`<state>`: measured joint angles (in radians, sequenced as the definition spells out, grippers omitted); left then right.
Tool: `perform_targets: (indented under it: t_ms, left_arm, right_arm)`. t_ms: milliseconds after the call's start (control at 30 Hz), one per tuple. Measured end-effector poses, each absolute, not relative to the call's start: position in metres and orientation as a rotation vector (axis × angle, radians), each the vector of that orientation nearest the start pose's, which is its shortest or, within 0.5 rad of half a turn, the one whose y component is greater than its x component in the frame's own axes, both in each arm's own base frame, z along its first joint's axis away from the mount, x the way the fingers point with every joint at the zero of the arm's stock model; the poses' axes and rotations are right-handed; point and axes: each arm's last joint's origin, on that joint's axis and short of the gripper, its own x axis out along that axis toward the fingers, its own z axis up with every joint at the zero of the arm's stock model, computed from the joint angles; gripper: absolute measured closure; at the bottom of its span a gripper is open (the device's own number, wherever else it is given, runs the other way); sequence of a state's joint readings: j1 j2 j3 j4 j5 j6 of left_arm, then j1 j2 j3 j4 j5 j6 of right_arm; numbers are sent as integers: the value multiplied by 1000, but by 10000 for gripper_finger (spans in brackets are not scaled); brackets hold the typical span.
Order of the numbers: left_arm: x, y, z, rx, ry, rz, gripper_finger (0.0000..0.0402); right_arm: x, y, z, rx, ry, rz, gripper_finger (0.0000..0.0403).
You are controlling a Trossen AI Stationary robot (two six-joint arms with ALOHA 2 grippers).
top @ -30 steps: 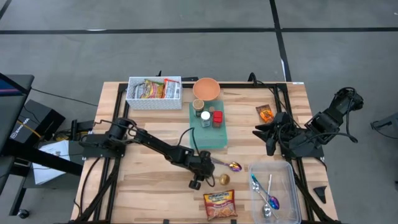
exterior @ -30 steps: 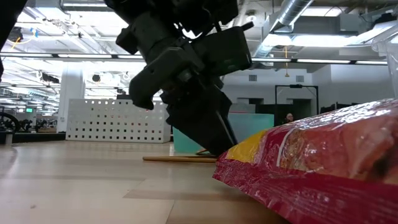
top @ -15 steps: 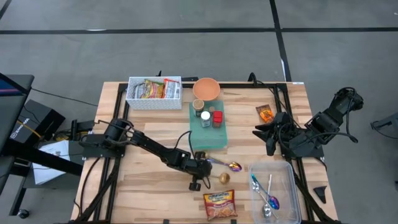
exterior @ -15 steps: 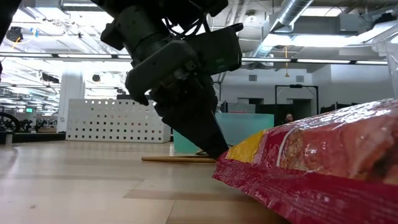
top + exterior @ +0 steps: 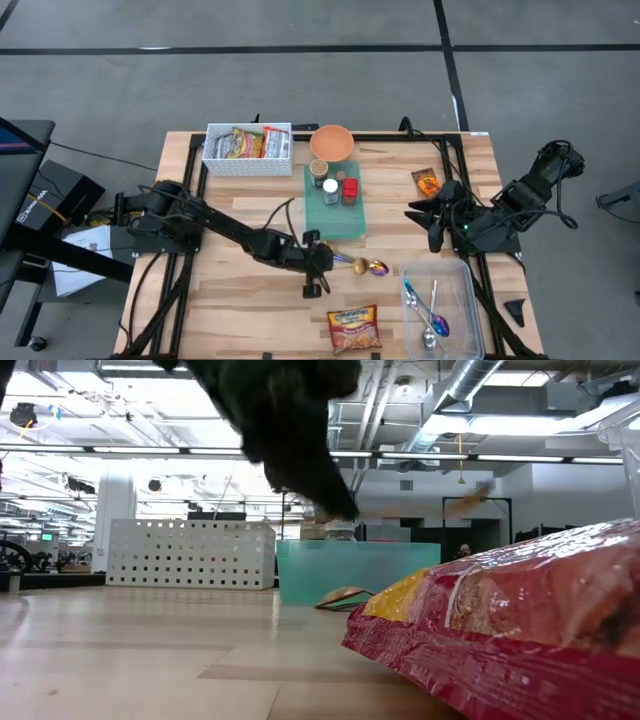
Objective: Pick & Place Food Item
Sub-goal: Put the gold spoon into the transparent bin
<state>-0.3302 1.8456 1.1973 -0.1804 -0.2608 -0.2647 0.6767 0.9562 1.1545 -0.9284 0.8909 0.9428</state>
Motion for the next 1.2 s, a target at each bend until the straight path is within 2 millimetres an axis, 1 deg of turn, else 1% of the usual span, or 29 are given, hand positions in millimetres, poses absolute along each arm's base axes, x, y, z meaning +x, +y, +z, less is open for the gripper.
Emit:
perform_targets:
  t_ms: [167,300,400,500,633,767,900,1033,1200]
  left_arm:
    - [362,-113,223,-10,637,188,396]
    - [357,-105,240,56,562,328,396]
    - [357,-98,245,115,533,425,396]
    - [359,-89,245,171,536,477,396]
    - [362,-80,249,213,531,517,396]
    - [368,-79,268,233,481,526,396]
    - [369,-80,276,255,470,543,396]
    - [369,-84,280,254,452,540,396]
    - [368,-88,280,258,449,532,396]
  right_arm:
    - [145,81,367,469,355,-461,275]
    - [153,79,366,527,346,-493,275]
    - [164,78,365,562,340,-493,275]
    - [177,77,366,585,310,-504,273]
    - [196,73,362,608,288,-553,252]
    - [215,68,353,673,304,-583,214]
    - [234,65,345,694,307,-601,185]
    - [246,64,341,722,292,-604,179]
    - [255,67,334,736,314,-589,191]
